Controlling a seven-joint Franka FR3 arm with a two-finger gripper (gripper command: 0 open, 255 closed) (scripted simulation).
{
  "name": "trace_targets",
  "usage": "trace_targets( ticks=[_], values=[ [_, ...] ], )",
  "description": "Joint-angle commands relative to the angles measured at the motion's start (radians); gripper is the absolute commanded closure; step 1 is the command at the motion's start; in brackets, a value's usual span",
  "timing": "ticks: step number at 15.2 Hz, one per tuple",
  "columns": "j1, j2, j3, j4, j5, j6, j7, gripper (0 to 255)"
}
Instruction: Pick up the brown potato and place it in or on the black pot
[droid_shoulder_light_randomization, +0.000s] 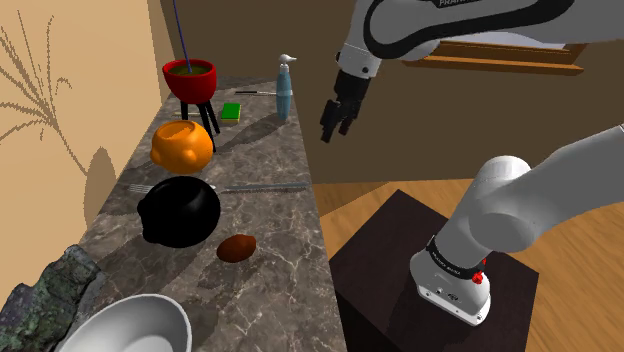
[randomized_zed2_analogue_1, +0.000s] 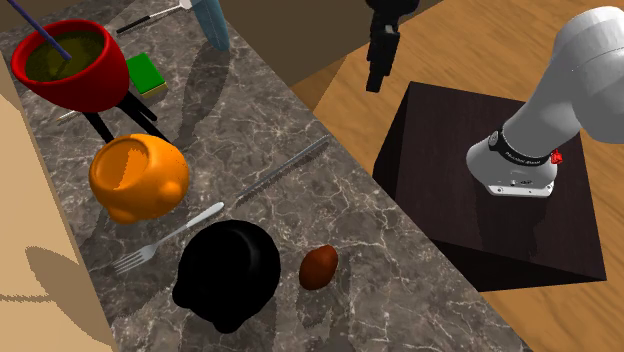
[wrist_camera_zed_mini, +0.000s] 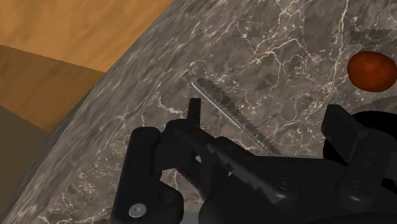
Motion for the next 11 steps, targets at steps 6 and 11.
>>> trace_targets(
  ticks=[6, 11],
  values=[
    [0.123, 0.206, 0.006, 0.03, 0.112, 0.155, -0.208, 0],
    [0.2, 0.352, 0.026, 0.078, 0.201, 0.233, -0.362, 0]
  ],
)
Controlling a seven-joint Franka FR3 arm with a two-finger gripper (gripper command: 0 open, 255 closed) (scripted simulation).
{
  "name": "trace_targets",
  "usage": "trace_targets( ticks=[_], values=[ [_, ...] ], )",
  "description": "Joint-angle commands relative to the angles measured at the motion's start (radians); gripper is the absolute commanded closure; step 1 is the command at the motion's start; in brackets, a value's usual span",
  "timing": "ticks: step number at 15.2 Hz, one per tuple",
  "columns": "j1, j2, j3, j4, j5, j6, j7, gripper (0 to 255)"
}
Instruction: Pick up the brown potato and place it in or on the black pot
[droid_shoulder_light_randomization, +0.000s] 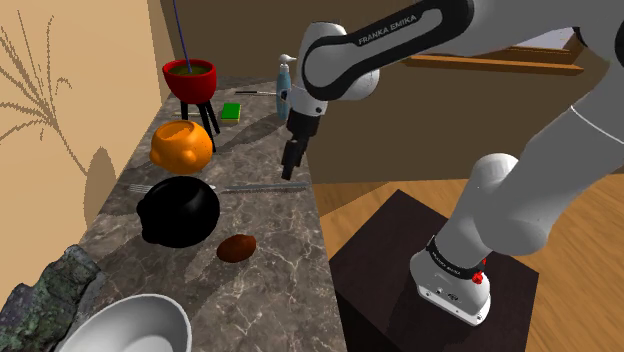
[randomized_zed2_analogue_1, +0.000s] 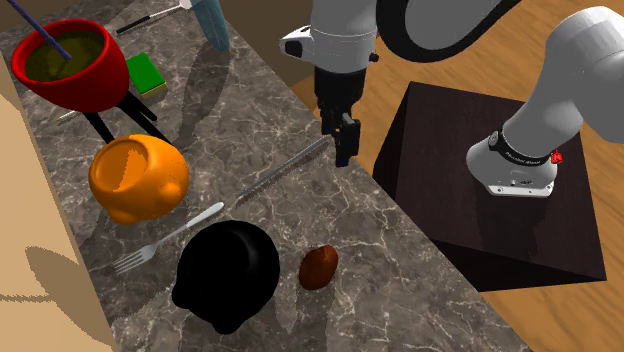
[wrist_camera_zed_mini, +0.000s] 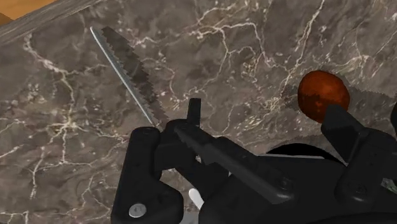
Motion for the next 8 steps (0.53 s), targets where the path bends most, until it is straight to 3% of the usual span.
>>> trace_targets(
  ticks=[1, 8],
  values=[
    [0.029, 0.055, 0.01, 0.017, 0.037, 0.03, -0.066, 0],
    [0.11, 0.243, 0.07, 0.109, 0.148, 0.096, -0.272, 0]
  ],
)
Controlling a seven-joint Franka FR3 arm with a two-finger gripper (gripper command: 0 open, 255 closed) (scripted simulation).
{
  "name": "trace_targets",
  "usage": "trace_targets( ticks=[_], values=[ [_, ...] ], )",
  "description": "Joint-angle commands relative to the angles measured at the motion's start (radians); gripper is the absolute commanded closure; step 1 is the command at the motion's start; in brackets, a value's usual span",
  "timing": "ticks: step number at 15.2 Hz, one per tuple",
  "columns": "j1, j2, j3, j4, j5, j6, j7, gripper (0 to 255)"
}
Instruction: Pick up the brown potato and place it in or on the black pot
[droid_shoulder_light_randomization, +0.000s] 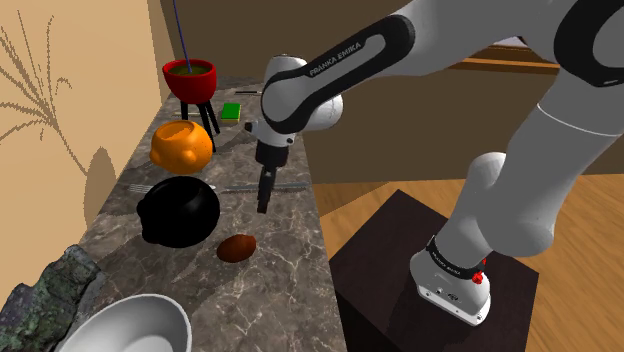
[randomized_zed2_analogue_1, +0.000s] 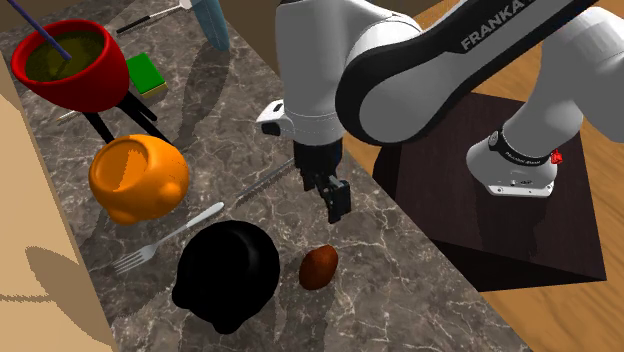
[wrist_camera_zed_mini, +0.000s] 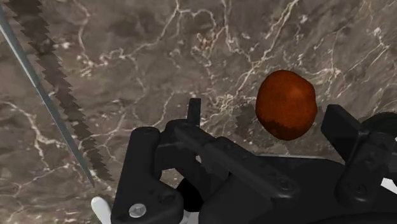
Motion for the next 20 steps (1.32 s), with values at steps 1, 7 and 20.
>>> trace_targets(
  ticks=[1, 7, 20],
  values=[
    [0.019, 0.047, 0.02, 0.022, 0.029, 0.017, -0.062, 0],
    [0.061, 0.165, 0.076, 0.086, 0.081, 0.057, -0.182, 0],
    [0.078, 0.229, 0.097, 0.081, 0.116, 0.132, -0.203, 0]
  ],
)
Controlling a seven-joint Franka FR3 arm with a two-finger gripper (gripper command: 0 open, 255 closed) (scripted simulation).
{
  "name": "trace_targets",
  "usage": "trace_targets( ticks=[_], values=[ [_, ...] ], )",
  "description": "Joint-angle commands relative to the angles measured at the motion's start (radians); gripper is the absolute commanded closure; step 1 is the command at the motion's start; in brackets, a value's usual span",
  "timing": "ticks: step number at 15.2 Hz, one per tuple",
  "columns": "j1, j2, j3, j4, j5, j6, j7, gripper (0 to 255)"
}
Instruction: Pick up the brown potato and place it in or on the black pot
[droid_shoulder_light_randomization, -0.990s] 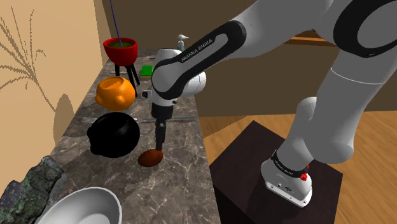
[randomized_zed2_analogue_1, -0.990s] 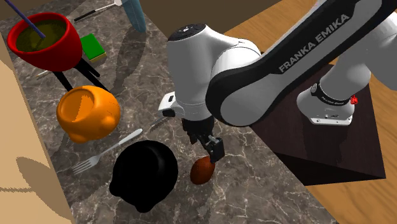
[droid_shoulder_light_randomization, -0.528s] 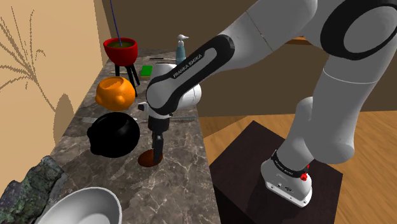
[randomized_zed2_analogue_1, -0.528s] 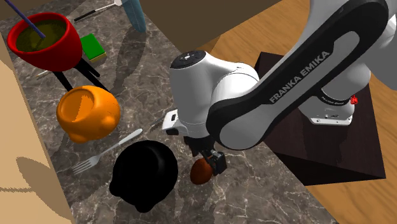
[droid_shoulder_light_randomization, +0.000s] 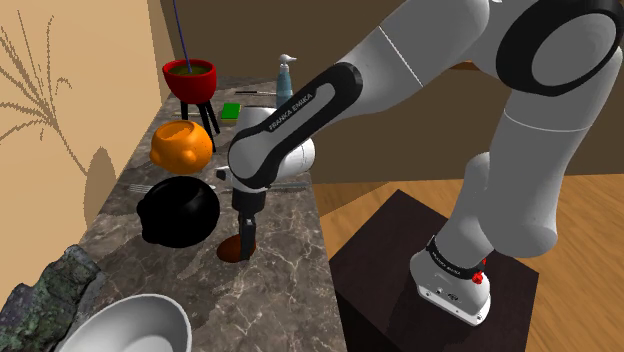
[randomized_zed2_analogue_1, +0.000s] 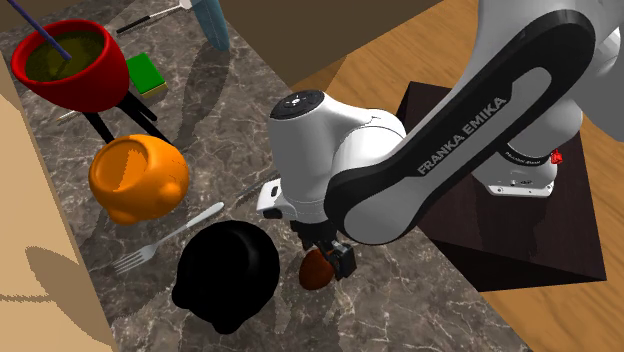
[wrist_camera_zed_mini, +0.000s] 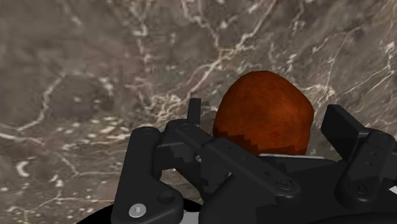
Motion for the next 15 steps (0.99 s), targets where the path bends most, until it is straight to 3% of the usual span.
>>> trace_targets(
  ticks=[1, 2, 11, 15],
  values=[
    [0.0, 0.0, 0.0, 0.0, 0.0, 0.0, 0.0, 0],
    [0.0, 0.0, 0.0, 0.0, 0.0, 0.0, 0.0, 255],
    [0.0, 0.0, 0.0, 0.0, 0.0, 0.0, 0.0, 255],
    [0.0, -0.042, -0.005, 0.003, -0.021, -0.041, 0.03, 255]
  ],
)
